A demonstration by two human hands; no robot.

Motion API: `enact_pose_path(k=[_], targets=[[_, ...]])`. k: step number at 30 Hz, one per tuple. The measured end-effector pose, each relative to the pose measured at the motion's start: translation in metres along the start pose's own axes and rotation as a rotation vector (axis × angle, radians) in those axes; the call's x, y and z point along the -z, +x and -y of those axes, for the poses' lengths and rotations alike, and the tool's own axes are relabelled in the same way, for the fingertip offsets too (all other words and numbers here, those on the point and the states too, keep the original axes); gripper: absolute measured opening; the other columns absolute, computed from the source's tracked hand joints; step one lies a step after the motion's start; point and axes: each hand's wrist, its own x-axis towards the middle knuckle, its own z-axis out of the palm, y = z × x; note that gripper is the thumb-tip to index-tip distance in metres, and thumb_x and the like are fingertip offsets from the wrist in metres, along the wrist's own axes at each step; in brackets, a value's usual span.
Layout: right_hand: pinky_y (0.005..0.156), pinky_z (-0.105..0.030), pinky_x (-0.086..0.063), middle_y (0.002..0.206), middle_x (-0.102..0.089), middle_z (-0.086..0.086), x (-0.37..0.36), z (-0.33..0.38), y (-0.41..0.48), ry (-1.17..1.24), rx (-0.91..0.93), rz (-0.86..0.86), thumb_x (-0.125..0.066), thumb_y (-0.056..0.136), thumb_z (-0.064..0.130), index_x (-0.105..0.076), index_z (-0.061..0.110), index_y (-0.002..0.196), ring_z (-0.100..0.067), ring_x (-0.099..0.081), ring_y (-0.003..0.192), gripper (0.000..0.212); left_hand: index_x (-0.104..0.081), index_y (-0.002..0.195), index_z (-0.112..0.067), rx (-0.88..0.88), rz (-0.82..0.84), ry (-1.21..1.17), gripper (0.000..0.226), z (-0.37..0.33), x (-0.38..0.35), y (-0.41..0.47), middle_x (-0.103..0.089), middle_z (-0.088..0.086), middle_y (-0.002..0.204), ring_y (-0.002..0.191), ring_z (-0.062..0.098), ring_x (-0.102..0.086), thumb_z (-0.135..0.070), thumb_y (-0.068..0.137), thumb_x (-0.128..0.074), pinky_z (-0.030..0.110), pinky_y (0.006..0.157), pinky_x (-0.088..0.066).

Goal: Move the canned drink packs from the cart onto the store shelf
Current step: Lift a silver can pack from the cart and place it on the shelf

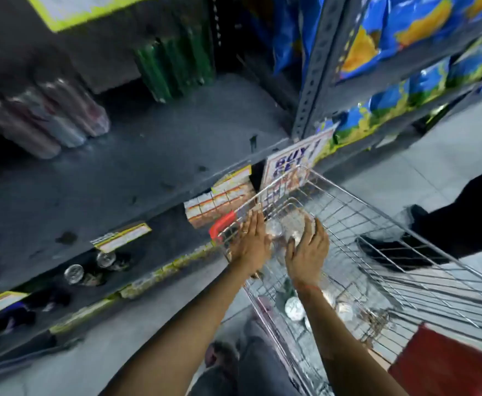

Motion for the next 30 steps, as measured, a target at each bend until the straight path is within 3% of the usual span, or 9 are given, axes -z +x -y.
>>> enact_pose_path(k=[5,8,11,13,16,19,23,28,30], targets=[[0.123,-0.047,-0.016,0.161,-0.017,-0.022,-0.021,-0.04,-0.007,-0.012,-0.355,0.335,-0.039,0.097,0.051,-0.011,0.001,0.152,-0.036,-0.018,0.149,0.079,-0.006,0.15,-0.004,0.227,0.31,-0.282,0.062,0.001,-0.023,0.025,-0.011,0.018,0.159,0.146,0.031,-0.016,-0.026,0.098,-0.033,0.037,0.118,-0.02],[0.121,-0.047,-0.022,0.158,-0.027,-0.024,-0.028,-0.048,-0.008,0.061,-0.429,0.399,-0.039,0.095,0.056,-0.009,-0.002,0.152,-0.037,-0.03,0.144,0.087,-0.01,0.151,-0.014,0.313,0.384,-0.439,0.059,-0.003,-0.033,0.033,-0.031,0.02,0.152,0.131,0.034,-0.042,-0.022,0.098,-0.035,0.039,0.103,-0.04],[0.103,-0.054,-0.046,0.13,-0.057,-0.03,-0.024,-0.045,-0.004,0.336,-0.579,0.364,-0.056,0.094,0.042,-0.05,0.0,0.121,-0.044,-0.059,0.116,0.05,-0.018,0.15,-0.014,0.397,0.365,-0.482,0.055,-0.005,-0.037,0.037,-0.046,0.022,0.14,0.116,0.037,-0.053,-0.019,0.098,-0.036,0.038,0.09,-0.046],[0.086,-0.052,-0.055,0.111,-0.066,-0.026,-0.023,-0.045,-0.004,0.498,-0.694,0.334,-0.062,0.091,0.04,-0.053,0.012,0.096,-0.042,-0.067,0.096,0.03,-0.022,0.148,-0.01,0.419,0.335,-0.493,0.053,-0.008,-0.036,0.037,-0.049,0.024,0.136,0.113,0.037,-0.054,-0.016,0.097,-0.038,0.038,0.086,-0.047],[0.07,-0.035,-0.049,0.09,-0.063,-0.011,-0.023,-0.047,-0.003,0.54,-0.756,0.317,-0.063,0.088,0.043,-0.053,0.005,0.098,-0.026,-0.061,0.079,0.04,-0.024,0.145,-0.007,0.489,0.328,-0.526,0.05,-0.011,-0.032,0.037,-0.054,0.024,0.125,0.071,0.022,-0.056,-0.011,0.097,-0.038,0.032,0.057,-0.046],[0.059,-0.027,-0.039,0.058,-0.052,0.0,-0.021,-0.049,0.006,0.577,-0.769,0.301,-0.065,0.089,0.03,-0.052,0.014,0.062,-0.017,-0.046,0.051,0.034,-0.027,0.144,-0.005,0.523,0.37,-0.597,0.049,-0.008,-0.026,0.04,-0.056,0.016,0.1,0.054,0.009,-0.04,-0.006,0.096,-0.037,0.015,0.038,-0.037],[0.056,-0.023,-0.042,0.067,-0.067,-0.007,-0.009,-0.045,0.019,0.589,-0.724,0.269,-0.073,0.081,0.033,-0.069,0.004,0.074,-0.02,-0.056,0.056,0.03,-0.039,0.138,0.0,0.519,0.418,-0.712,0.044,-0.012,0.004,0.034,-0.058,0.024,0.115,0.102,0.03,-0.059,-0.008,0.094,-0.038,0.04,0.09,-0.051],[0.054,-0.028,-0.044,0.066,-0.055,-0.002,0.049,-0.021,0.046,0.655,-0.699,0.149,-0.079,0.075,0.037,-0.066,-0.009,0.094,-0.014,-0.047,0.055,0.051,-0.046,0.13,0.004,0.475,0.393,-0.871,0.04,-0.028,0.068,0.006,-0.055,0.024,0.128,0.118,0.033,-0.054,-0.014,0.095,-0.045,0.042,0.102,-0.043],[0.064,-0.039,-0.056,0.071,-0.053,-0.004,0.078,-0.008,0.056,0.719,-0.644,0.066,-0.078,0.068,0.054,-0.062,-0.007,0.094,-0.02,-0.053,0.063,0.068,-0.055,0.119,-0.006,0.401,0.382,-0.974,0.029,-0.032,0.095,-0.01,-0.062,0.01,0.119,0.109,0.025,-0.057,-0.019,0.095,-0.045,0.036,0.104,-0.042]])
